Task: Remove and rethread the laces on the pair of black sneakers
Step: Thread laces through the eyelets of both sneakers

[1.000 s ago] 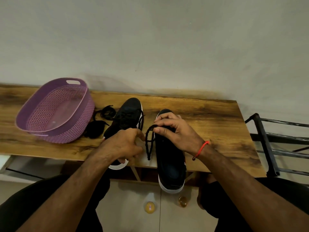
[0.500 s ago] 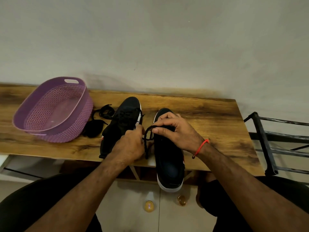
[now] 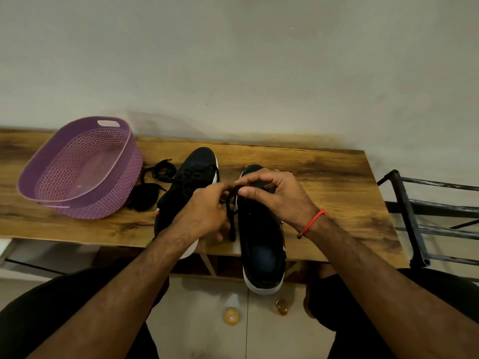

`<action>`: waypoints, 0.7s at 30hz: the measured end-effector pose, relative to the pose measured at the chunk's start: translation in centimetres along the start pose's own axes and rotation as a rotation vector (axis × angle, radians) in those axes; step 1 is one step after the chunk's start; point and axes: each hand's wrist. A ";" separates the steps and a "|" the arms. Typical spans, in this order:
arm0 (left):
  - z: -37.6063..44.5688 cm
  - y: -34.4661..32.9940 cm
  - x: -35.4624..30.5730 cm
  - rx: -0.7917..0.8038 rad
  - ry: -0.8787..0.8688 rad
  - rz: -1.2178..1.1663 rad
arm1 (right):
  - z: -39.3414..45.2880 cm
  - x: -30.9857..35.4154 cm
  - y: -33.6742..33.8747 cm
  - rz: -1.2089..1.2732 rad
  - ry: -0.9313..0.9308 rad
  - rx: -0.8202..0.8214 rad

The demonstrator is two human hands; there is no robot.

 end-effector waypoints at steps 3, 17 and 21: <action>0.2 -0.9 1.2 -0.019 0.098 0.037 | -0.2 -0.2 -0.1 -0.069 0.001 0.067; 0.3 1.6 0.0 -0.167 0.158 0.451 | -0.3 -0.3 0.2 -0.061 -0.046 -0.032; 0.1 1.6 0.3 -0.185 0.191 0.620 | -0.2 -0.3 0.2 -0.072 -0.040 -0.039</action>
Point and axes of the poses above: each hand's wrist, its own z-axis towards the middle knuckle, its own y-axis out of the back of the hand, x = y × z, and after that the axes turned 15 degrees about y, right-handed
